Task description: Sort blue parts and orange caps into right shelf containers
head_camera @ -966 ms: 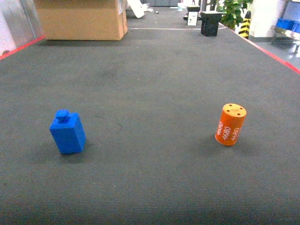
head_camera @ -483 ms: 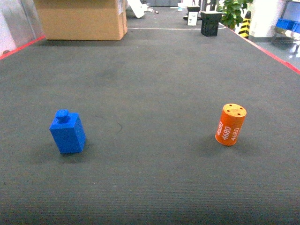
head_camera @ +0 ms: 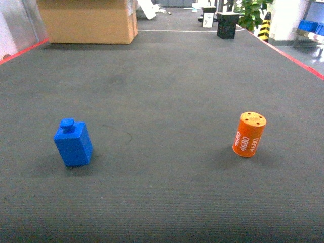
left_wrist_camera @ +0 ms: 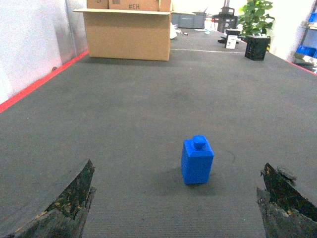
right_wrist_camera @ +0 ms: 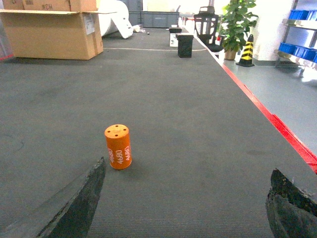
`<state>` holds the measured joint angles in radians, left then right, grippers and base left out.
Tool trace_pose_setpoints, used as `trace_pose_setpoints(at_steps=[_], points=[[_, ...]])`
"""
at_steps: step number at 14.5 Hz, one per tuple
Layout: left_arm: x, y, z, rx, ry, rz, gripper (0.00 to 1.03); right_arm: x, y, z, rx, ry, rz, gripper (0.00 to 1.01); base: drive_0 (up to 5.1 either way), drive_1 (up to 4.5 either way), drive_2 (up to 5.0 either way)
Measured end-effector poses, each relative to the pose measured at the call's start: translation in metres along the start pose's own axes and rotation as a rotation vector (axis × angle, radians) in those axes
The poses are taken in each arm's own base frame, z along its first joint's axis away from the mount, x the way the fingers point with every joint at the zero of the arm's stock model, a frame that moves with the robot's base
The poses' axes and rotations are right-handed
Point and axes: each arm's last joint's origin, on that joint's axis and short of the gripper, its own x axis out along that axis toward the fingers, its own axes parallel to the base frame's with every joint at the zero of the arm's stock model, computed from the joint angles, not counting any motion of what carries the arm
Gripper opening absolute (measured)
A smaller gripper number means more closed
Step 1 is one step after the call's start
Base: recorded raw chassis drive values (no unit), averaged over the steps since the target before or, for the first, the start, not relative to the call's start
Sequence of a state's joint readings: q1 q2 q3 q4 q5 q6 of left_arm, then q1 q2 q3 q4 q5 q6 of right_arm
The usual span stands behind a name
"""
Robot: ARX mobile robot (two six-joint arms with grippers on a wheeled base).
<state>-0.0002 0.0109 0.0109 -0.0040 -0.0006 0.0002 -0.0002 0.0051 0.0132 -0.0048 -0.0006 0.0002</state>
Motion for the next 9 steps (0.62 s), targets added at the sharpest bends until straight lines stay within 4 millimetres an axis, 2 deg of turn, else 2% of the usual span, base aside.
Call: trace_pose_setpoints(at_steps=[3, 5, 6, 7, 9], points=[[0.0, 0.0, 0.0, 0.0, 0.0, 0.0, 0.98, 0.0, 0.0, 0.0, 0.0, 0.0, 0.0, 0.98, 0.0, 0.0, 0.0], [0.006, -0.008, 0.0, 0.009, 0.097, 0.232, 0.98, 0.001, 0.002, -0.004, 0.0, 0.053, -0.013, 0.98, 0.0, 0.0, 0.0], [0.008, -0.007, 0.003, 0.018, 0.089, 0.364, 0.98, 0.003, 0.007, -0.005, -0.002, 0.067, 0.013, 0.98, 0.0, 0.0, 0.0], [0.009, -0.004, 0.009, 0.015, 0.067, 0.452, 0.98, 0.004, 0.01, -0.003, 0.001, 0.056, 0.04, 0.98, 0.0, 0.0, 0.0], [0.018, -0.003, 0.032, 0.001, -0.005, 0.441, 0.98, 0.013, 0.014, 0.006, 0.006, 0.022, 0.051, 0.98, 0.0, 0.0, 0.0]])
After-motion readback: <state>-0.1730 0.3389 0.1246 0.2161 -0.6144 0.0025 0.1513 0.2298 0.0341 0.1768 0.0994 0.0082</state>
